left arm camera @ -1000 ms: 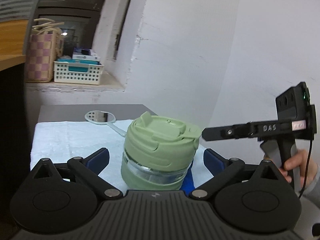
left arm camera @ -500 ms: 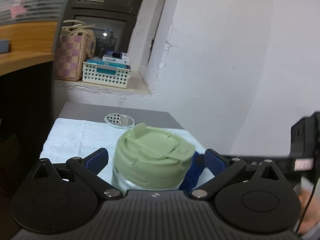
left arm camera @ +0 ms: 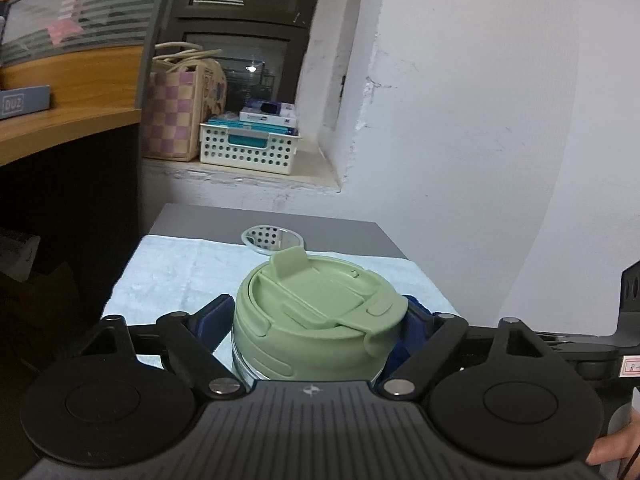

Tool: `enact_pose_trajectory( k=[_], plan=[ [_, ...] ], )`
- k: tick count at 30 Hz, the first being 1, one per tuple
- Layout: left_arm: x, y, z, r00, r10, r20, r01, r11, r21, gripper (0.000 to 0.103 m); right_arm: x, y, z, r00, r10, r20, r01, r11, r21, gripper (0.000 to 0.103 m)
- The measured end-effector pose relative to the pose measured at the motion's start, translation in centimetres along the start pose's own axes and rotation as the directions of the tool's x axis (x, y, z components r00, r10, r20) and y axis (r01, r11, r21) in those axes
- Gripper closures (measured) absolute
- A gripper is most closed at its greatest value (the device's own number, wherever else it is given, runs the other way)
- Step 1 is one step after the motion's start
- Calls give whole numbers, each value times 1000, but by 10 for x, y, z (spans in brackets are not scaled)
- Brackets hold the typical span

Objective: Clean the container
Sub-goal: 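Tilt the jar base toward the cloth with the left gripper while the right gripper holds the blue cloth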

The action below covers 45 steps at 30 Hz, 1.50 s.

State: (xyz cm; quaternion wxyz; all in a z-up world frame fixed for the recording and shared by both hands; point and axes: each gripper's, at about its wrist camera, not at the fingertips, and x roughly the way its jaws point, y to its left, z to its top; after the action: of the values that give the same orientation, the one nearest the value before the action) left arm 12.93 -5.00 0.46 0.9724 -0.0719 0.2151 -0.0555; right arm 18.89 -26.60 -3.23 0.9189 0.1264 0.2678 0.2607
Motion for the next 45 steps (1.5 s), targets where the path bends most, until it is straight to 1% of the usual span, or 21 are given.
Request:
enact_pose_trajectory(
  k=[3,6,12,20,22,24,25,27,29,35,38,42,43,45],
  plan=[
    [-2,11,0,1000,-30,0,30,999,-24,15,1,-1,2,1000,-5,1,5,1000,8,21],
    [-7,22,-2,997,-76,2,76,997,-32,15,3,-1,4,1000,-10,-1,10,1000,4,21],
    [-15,44,-5,984,-179,-3,178,984,-25,15,12,3,8,1000,-31,-4,31,999,11,21],
    [-22,80,-13,968,-252,12,252,958,-139,15,35,2,6,996,-83,-25,84,996,41,22],
    [-22,88,-14,964,-266,15,265,950,-165,15,39,2,6,994,-109,-30,110,993,42,28],
    [-23,95,-16,961,-275,18,274,945,-181,15,43,2,6,990,-136,-34,137,990,44,42],
    [-23,98,-17,960,-280,19,278,942,-187,16,41,1,6,992,-122,-33,124,991,54,43],
    [-23,104,-18,957,-290,20,288,936,-201,16,36,-1,8,996,-78,-29,80,994,79,52],
    [-24,109,-19,953,-302,20,299,930,-213,16,30,-2,9,999,-34,-25,37,994,103,56],
    [-24,106,-18,950,-310,20,308,932,-190,16,13,-8,14,995,97,-4,-94,980,174,58],
    [-24,105,-17,952,-305,20,303,933,-196,16,5,-2,19,979,204,-12,-199,962,186,58],
    [-23,101,-16,954,-299,19,297,937,-185,16,1,9,22,945,326,-7,-318,927,198,58],
    [-23,100,-16,954,-299,19,297,938,-179,16,1,12,23,935,354,-5,-346,917,200,58],
    [-23,98,-16,954,-299,18,298,939,-170,16,3,18,22,926,378,-14,-368,910,192,58]
  ],
)
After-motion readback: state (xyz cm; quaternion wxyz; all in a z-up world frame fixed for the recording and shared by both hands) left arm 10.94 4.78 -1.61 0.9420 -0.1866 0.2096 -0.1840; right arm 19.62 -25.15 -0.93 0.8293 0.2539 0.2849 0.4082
